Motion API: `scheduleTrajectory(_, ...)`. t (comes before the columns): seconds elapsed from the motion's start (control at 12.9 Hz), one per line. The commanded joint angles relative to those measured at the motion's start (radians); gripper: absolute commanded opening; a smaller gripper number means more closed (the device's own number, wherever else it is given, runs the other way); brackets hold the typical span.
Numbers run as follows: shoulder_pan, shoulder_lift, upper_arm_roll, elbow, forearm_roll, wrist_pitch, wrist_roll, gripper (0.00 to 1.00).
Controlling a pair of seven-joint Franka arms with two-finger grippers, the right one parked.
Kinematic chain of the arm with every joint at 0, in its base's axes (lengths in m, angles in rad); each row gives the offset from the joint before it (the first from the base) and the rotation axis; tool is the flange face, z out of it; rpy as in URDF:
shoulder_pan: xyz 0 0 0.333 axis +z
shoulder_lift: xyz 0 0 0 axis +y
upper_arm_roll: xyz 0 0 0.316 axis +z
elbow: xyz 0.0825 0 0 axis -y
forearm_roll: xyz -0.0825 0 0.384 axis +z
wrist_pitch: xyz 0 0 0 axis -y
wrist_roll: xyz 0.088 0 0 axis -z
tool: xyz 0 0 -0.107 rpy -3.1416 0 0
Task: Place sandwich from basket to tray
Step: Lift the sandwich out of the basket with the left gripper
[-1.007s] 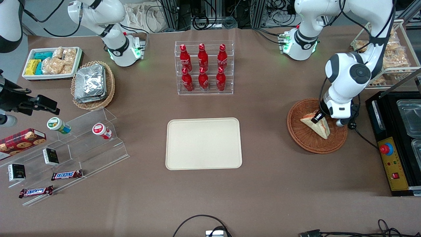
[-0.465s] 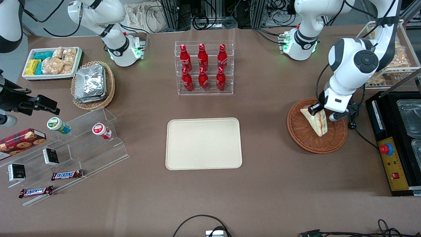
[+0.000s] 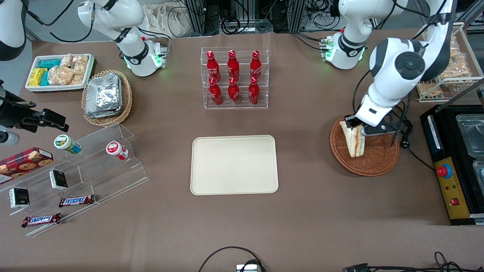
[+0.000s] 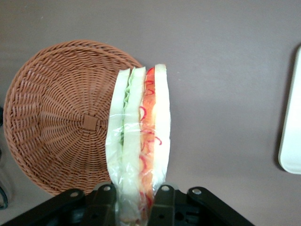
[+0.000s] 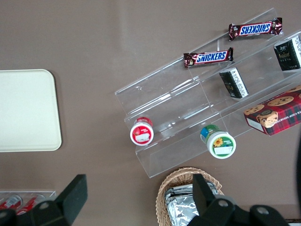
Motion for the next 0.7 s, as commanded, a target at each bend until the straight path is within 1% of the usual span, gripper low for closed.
scheduleTrajectory(0.0,0.0,0.018,-0.049,0.049,0.03,-0.031,0.007,0.22)
scheduleTrajectory(0.15,0.0,0.044,-0.086,0.087,0.03,-0.04,-0.02,0.22)
scheduleTrajectory(0.31,0.0,0.087,-0.133,0.153,0.042,-0.069,-0.1,0.22)
scheduleTrajectory(0.46,-0.002,0.148,-0.179,0.231,0.071,-0.104,-0.173,0.22)
scheduleTrajectory(0.62,-0.002,0.234,-0.239,0.331,0.127,-0.15,-0.276,0.22)
